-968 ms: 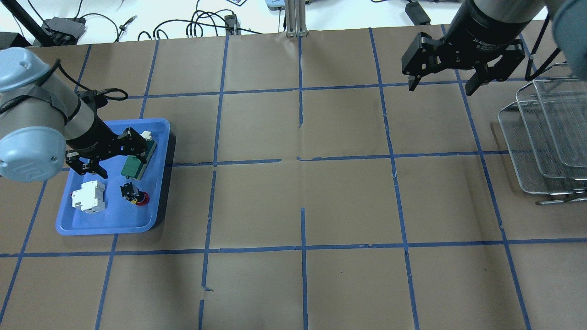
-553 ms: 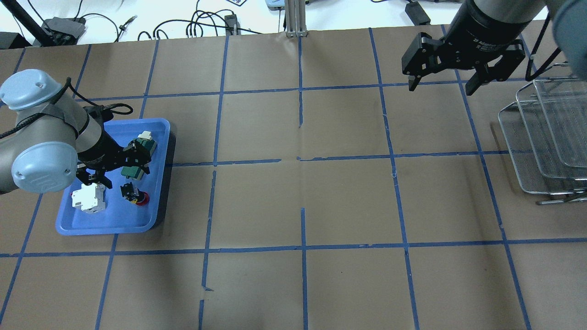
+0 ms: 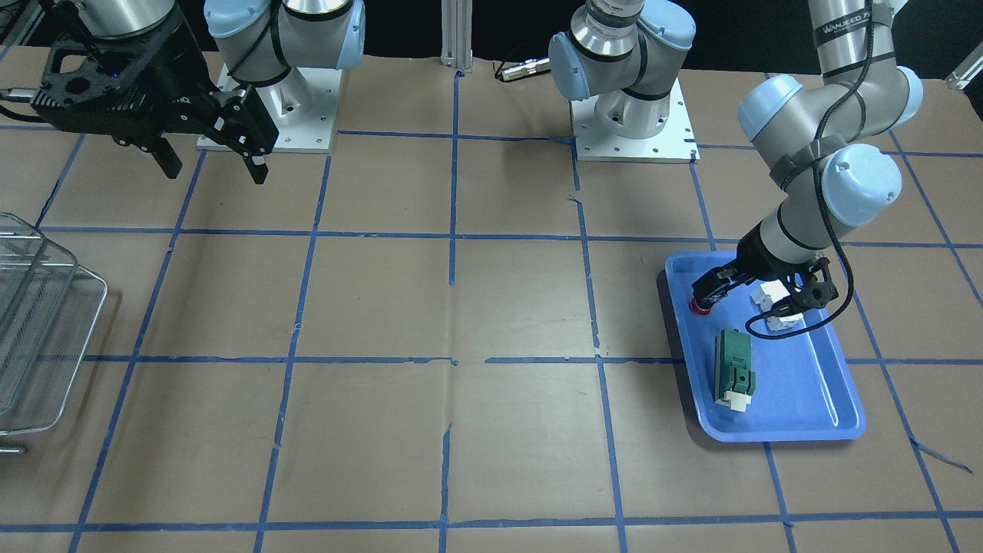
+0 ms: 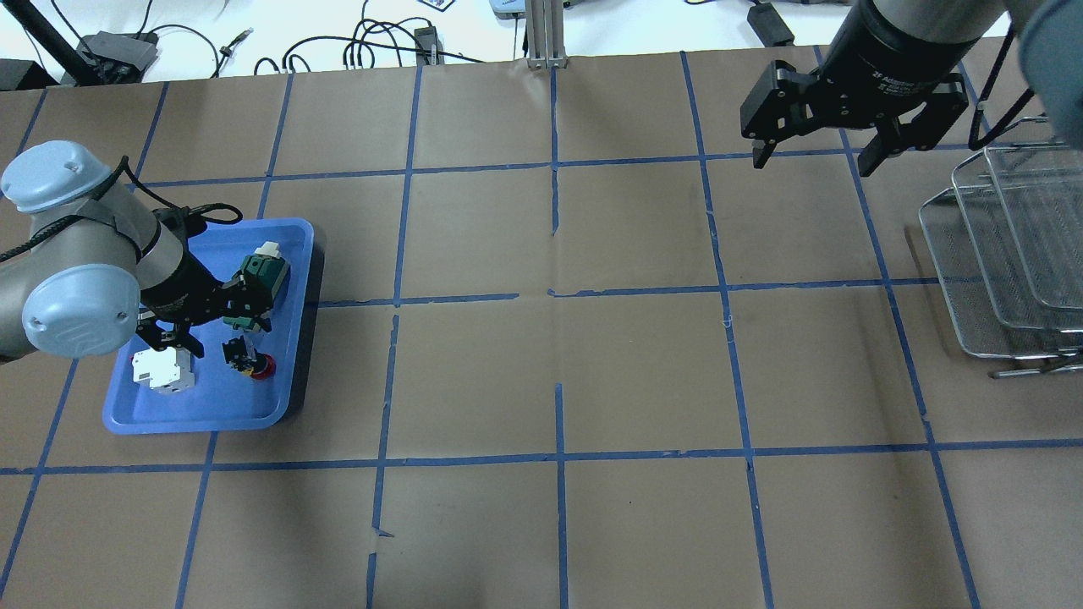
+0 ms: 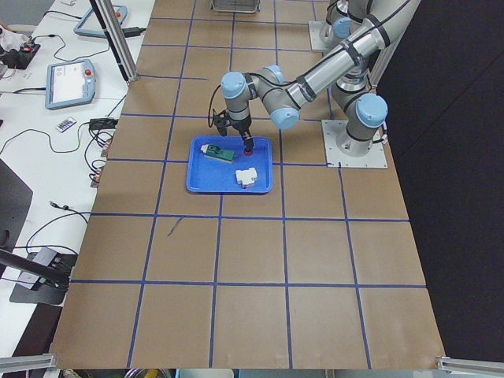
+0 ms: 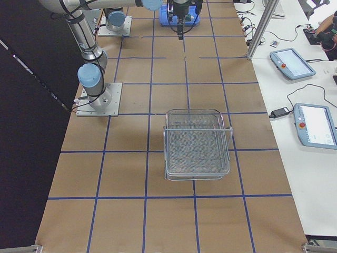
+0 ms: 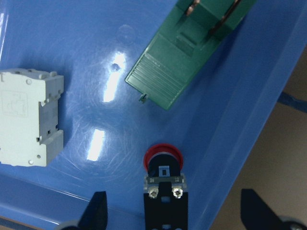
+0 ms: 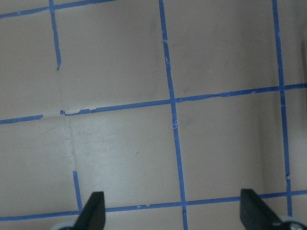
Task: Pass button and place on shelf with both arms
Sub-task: 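Close the left gripper on the black base of the red button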
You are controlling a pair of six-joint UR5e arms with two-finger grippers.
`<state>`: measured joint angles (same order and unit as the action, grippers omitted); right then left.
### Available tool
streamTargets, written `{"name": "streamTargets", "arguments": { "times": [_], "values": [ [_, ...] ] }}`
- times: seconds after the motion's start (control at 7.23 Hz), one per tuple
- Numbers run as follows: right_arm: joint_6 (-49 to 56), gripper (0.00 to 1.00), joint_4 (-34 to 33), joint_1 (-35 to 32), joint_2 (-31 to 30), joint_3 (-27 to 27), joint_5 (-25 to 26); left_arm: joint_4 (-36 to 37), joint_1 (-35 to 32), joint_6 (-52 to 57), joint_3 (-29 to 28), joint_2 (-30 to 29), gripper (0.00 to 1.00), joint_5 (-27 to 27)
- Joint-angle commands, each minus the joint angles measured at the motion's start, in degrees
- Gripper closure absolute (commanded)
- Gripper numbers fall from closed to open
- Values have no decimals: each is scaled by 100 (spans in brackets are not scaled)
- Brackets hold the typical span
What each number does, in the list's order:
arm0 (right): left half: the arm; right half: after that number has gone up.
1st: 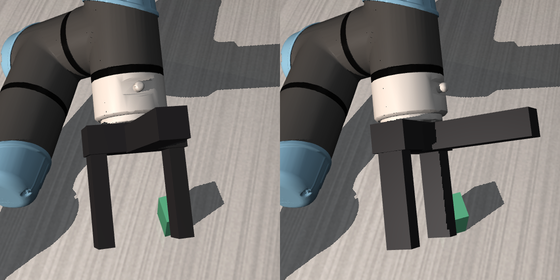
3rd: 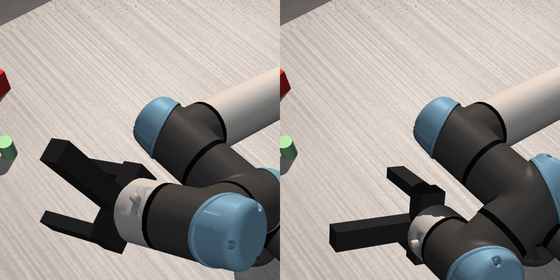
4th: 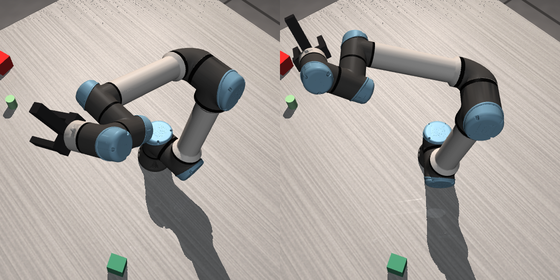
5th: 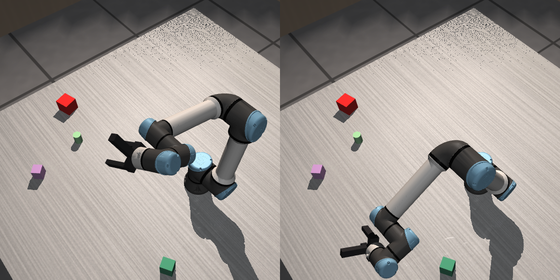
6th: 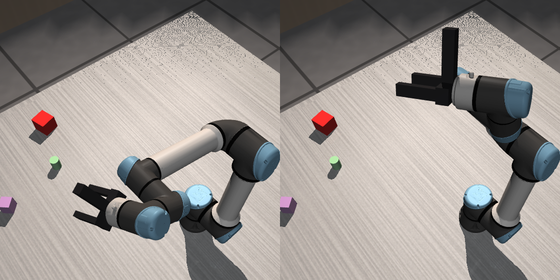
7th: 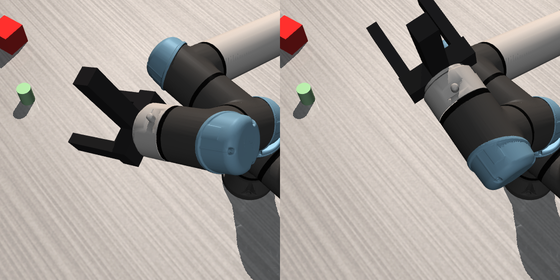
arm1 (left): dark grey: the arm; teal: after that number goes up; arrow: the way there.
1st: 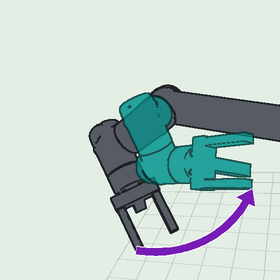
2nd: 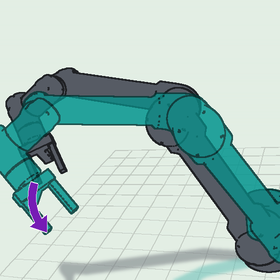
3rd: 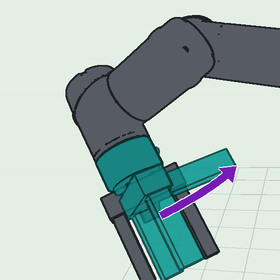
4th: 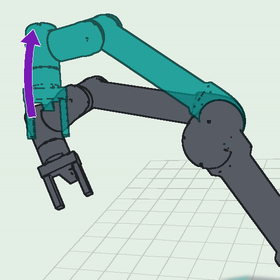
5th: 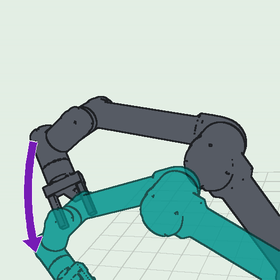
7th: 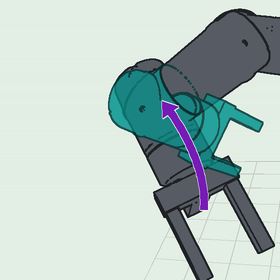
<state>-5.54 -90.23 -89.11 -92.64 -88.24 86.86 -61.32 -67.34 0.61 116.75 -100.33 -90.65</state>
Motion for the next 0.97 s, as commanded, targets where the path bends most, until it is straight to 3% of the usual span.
{"name": "streamTargets", "arguments": {
  "times": [0.0,0.14,0.41,0.69,0.83],
  "values": [
    [0,0,14,8,0,0,7,-12,2,44,49,-48,33,3],
    [9,0,23,8,0,0,7,6,2,45,119,-31,59,12],
    [9,0,14,8,0,26,16,15,11,219,111,-22,97,-14],
    [26,0,14,8,9,70,24,-203,-42,309,-151,240,100,81],
    [496,0,-4,17,9,131,85,-1084,-51,308,-579,494,100,883]
  ]
}}
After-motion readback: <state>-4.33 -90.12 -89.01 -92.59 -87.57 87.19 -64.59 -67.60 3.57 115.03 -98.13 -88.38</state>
